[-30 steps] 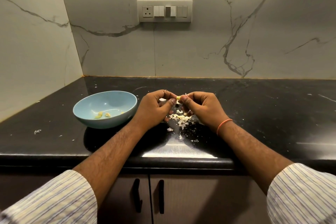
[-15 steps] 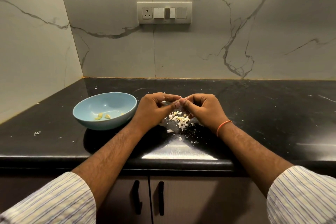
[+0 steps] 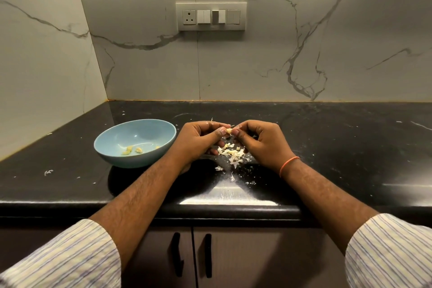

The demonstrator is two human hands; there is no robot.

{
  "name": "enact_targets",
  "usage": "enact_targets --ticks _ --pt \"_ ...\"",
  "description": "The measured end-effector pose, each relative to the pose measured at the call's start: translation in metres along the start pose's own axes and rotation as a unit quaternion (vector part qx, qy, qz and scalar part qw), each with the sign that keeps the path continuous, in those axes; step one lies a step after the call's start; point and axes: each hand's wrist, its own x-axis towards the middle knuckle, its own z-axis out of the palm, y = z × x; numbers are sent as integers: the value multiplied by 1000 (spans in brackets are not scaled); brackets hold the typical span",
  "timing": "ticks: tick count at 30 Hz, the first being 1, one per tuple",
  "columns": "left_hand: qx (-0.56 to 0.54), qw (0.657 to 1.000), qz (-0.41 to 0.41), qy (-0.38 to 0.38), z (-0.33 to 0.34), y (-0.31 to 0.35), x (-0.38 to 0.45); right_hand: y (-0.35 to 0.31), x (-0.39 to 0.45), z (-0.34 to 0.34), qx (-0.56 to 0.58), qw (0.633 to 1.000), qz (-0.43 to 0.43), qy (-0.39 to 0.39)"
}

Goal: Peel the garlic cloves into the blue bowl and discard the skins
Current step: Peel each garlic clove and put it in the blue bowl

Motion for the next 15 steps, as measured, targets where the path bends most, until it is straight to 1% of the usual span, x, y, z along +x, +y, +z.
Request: enact_targets --ticks 5,10,12,15 --pt "16 1000 14 3 -2 0 0 -1 1 0 4 1000 6 10" --pt "21 999 24 21 -3 -2 1 3 2 -1 -16 1000 0 -9" --pt "29 999 26 22 -2 -2 2 3 2 -1 -22 1000 4 0" --pt "10 999 25 34 -2 -2 2 4 2 -1 -18 999 20 23"
